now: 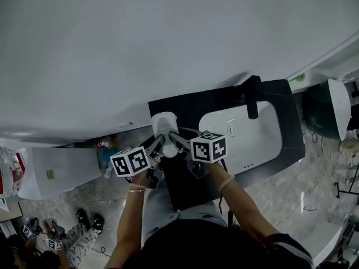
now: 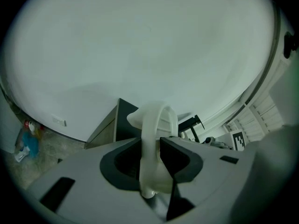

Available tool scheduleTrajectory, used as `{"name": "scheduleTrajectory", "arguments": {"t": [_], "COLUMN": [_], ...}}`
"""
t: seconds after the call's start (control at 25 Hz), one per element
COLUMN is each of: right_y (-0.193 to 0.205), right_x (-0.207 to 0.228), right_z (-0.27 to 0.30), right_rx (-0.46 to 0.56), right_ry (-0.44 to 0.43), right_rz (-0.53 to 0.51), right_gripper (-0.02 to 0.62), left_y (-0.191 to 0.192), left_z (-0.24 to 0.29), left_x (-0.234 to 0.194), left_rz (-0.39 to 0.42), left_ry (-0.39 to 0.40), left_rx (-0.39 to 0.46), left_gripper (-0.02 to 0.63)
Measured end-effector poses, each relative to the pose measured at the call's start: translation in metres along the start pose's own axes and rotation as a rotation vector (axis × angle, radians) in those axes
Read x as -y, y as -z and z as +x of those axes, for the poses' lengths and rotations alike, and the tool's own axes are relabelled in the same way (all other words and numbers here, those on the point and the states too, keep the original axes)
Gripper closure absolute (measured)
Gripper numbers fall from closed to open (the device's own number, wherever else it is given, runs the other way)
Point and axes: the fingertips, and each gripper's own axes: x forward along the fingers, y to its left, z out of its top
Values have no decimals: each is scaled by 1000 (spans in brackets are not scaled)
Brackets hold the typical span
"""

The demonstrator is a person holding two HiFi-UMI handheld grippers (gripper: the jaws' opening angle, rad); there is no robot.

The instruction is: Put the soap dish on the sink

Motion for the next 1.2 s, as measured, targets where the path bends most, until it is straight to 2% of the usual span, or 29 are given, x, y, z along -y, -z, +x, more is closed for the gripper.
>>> {"name": "scheduleTrajectory", "arguments": {"t": [0.4,0.8,1.2], "right_y": [13,18,18], "right_x": [26,34,39], "right_z": [19,23,18], "right_rx": [-53,-59,-42], "right_ry": [45,43,22], "right_rz": [15,16,78], "right_gripper": [462,462,461], "left_y": [11,14,16], "left_z": [23,29,29], "left_x": [-24,-33,-31], "left_rz": [-35,2,-47], "left_ry": [1,16,71], "left_rx": [-66,-74,-42], "left_gripper": [483,483,483]}}
